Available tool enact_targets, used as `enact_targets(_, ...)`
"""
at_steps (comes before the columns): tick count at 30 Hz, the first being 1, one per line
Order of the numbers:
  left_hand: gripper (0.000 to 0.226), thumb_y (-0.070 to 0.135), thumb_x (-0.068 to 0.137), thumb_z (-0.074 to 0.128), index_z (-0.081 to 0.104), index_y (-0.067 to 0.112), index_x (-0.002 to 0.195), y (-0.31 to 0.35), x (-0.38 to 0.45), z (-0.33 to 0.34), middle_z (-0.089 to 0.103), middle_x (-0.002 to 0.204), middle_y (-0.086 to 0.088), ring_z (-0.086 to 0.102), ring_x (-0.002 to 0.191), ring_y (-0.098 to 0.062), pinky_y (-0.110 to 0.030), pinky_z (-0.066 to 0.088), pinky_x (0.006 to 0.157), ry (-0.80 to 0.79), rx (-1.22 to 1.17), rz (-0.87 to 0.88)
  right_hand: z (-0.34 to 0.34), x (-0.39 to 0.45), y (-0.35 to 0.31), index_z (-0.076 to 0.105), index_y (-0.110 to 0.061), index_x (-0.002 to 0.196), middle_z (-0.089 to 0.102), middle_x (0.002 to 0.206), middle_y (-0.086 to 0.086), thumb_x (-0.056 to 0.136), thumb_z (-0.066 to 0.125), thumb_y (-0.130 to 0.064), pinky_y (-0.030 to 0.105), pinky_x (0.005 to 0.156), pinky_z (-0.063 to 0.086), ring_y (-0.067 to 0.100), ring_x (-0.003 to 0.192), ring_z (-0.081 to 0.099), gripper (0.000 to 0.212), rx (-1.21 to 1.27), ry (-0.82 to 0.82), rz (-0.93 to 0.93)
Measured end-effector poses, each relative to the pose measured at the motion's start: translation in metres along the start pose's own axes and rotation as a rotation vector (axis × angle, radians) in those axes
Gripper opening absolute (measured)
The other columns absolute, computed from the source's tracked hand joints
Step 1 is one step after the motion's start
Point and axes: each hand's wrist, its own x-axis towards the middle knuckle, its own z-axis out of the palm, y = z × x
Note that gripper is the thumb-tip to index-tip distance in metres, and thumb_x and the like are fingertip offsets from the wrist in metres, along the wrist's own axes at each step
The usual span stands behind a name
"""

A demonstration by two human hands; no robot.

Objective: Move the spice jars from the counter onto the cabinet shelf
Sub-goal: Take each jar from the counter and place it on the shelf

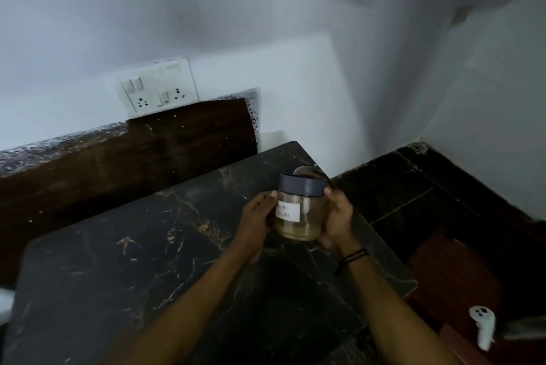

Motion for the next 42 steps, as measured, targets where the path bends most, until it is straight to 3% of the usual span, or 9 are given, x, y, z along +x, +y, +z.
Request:
enact_targets(4, 0.051, 0.043, 0.083, 0.058, 0.065, 0.006, 0.117, 0.009, -0.004, -0.017, 0.074, 0.112, -0.010, 0.070, 0.107, -0.025, -0.037, 0.058, 0.087, 0.002, 0.008, 0.042, 0.011, 0.005, 0.010, 0.074, -0.018, 0.109, 0.073, 0.113, 0.012, 0.089, 0.047, -0.037, 0.043, 0.083, 0.058, 0.031, 0.103, 0.069, 0.039, -0.069, 0.056, 0.036)
enact_targets(7, 0.045, 0.041, 0.086, 0.057, 0.064, 0.006, 0.115, 0.014, -0.004, -0.029, 0.074, 0.109, -0.008, 0.070, 0.103, -0.024, -0.034, 0.058, 0.081, 0.018, 0.019, 0.051, 0.021, 0.008, 0.016, 0.069, -0.014, 0.116, 0.070, 0.116, 0.016, 0.094, 0.043, -0.038, 0.047, 0.089, 0.054, 0.036, 0.107, 0.066, 0.041, -0.089, 0.098, 0.092)
enact_targets(10, 0.037, 0.035, 0.092, 0.056, 0.065, 0.007, 0.114, 0.018, -0.005, -0.036, 0.074, 0.107, -0.010, 0.070, 0.099, -0.026, -0.039, 0.058, 0.082, 0.041, 0.017, 0.056, 0.032, 0.010, 0.020, 0.057, -0.004, 0.131, 0.065, 0.124, 0.023, 0.089, 0.047, -0.046, 0.047, 0.086, 0.055, 0.039, 0.110, 0.064, 0.060, -0.133, 0.108, 0.149)
enact_targets(15, 0.032, 0.034, 0.094, 0.055, 0.065, 0.011, 0.114, 0.019, -0.007, -0.050, 0.074, 0.107, -0.009, 0.069, 0.103, -0.031, -0.046, 0.057, 0.088, 0.085, 0.024, 0.092, 0.045, 0.009, 0.029, 0.058, -0.013, 0.132, 0.068, 0.124, 0.018, 0.099, 0.038, -0.046, 0.044, 0.087, 0.054, 0.035, 0.112, 0.065, 0.051, -0.219, 0.102, 0.201)
enact_targets(19, 0.032, 0.034, 0.092, 0.059, 0.063, 0.011, 0.113, 0.022, -0.011, -0.057, 0.073, 0.108, -0.009, 0.070, 0.100, -0.027, -0.037, 0.058, 0.079, 0.076, 0.036, 0.122, 0.051, 0.006, 0.031, 0.059, -0.016, 0.130, 0.070, 0.121, 0.014, 0.101, 0.035, -0.046, 0.042, 0.085, 0.054, 0.032, 0.112, 0.066, 0.048, -0.278, 0.081, 0.202)
enact_targets(28, 0.032, 0.033, 0.090, 0.061, 0.063, 0.010, 0.111, 0.035, -0.010, -0.058, 0.073, 0.105, -0.007, 0.069, 0.094, -0.021, -0.033, 0.055, 0.075, 0.087, 0.044, 0.158, 0.065, 0.000, 0.026, 0.049, -0.005, 0.138, 0.064, 0.123, 0.017, 0.094, 0.042, -0.029, 0.056, 0.101, 0.044, 0.033, 0.111, 0.061, 0.050, -0.282, -0.015, 0.098)
enact_targets(33, 0.031, 0.028, 0.094, 0.060, 0.063, 0.006, 0.115, 0.039, -0.007, -0.057, 0.072, 0.110, -0.012, 0.068, 0.096, -0.023, -0.036, 0.056, 0.078, 0.101, 0.033, 0.178, 0.072, 0.004, 0.023, 0.049, -0.006, 0.137, 0.064, 0.119, 0.015, 0.101, 0.033, -0.022, 0.044, 0.090, 0.052, 0.028, 0.105, 0.063, 0.043, -0.316, -0.026, 0.065)
enact_targets(38, 0.034, 0.036, 0.086, 0.067, 0.066, 0.013, 0.111, 0.058, -0.001, -0.052, 0.075, 0.101, -0.002, 0.071, 0.089, -0.016, -0.033, 0.058, 0.072, 0.100, 0.005, 0.207, 0.085, 0.015, 0.011, 0.046, -0.003, 0.137, 0.062, 0.123, 0.021, 0.094, 0.043, -0.028, 0.042, 0.085, 0.055, 0.029, 0.105, 0.063, 0.050, -0.322, -0.021, 0.004)
enact_targets(42, 0.027, 0.032, 0.082, 0.071, 0.070, 0.016, 0.104, 0.096, 0.013, -0.041, 0.075, 0.096, -0.003, 0.070, 0.088, -0.017, -0.033, 0.056, 0.071, 0.108, -0.030, 0.266, 0.103, 0.036, -0.013, 0.053, -0.010, 0.118, 0.071, 0.104, 0.006, 0.085, 0.050, -0.026, 0.030, 0.071, 0.057, 0.017, 0.091, 0.070, 0.037, -0.311, 0.014, -0.086)
